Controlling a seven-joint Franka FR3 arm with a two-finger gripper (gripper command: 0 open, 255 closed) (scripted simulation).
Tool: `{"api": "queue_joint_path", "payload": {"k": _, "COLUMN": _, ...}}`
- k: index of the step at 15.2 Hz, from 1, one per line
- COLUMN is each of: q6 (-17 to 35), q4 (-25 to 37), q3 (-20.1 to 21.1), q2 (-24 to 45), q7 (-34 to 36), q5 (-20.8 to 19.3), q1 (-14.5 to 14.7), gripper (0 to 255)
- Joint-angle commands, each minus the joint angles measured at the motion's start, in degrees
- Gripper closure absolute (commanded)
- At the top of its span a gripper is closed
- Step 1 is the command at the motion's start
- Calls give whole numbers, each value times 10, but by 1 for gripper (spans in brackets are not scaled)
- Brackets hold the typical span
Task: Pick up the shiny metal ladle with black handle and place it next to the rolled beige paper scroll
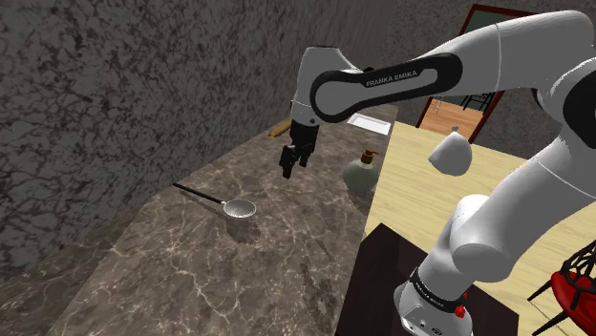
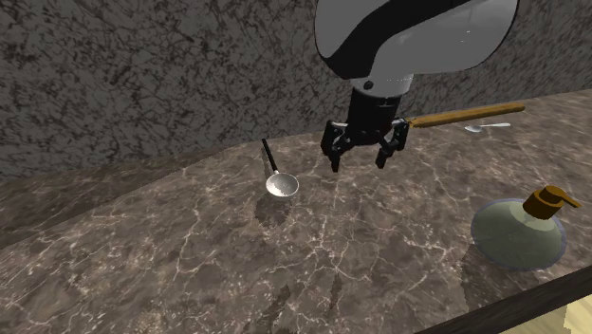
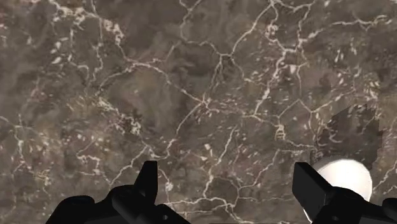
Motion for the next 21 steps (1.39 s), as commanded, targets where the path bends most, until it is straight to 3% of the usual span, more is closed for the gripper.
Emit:
{"api": "queue_joint_path", "payload": {"k": 1, "q6": 20, "q4": 24, "q3": 8, "q2": 37, "q7": 5, "q5": 1, "q1": 5, "gripper": 0}}
{"api": "queue_joint_path", "payload": {"k": 10, "q6": 82, "q4": 157, "q3": 40, "q2": 206, "q7": 41, "q5": -13, "q1": 35, "gripper": 0}}
{"api": "queue_joint_path", "payload": {"k": 18, "q6": 95, "q4": 322, "q3": 54, "q2": 363, "q7": 71, "q5": -44, "q1": 75, "gripper": 0}}
{"api": "queue_joint_path", "payload": {"k": 21, "q6": 107, "q4": 324, "q3": 53, "q2": 375, "q7": 73, "q5": -47, "q1": 78, "gripper": 0}}
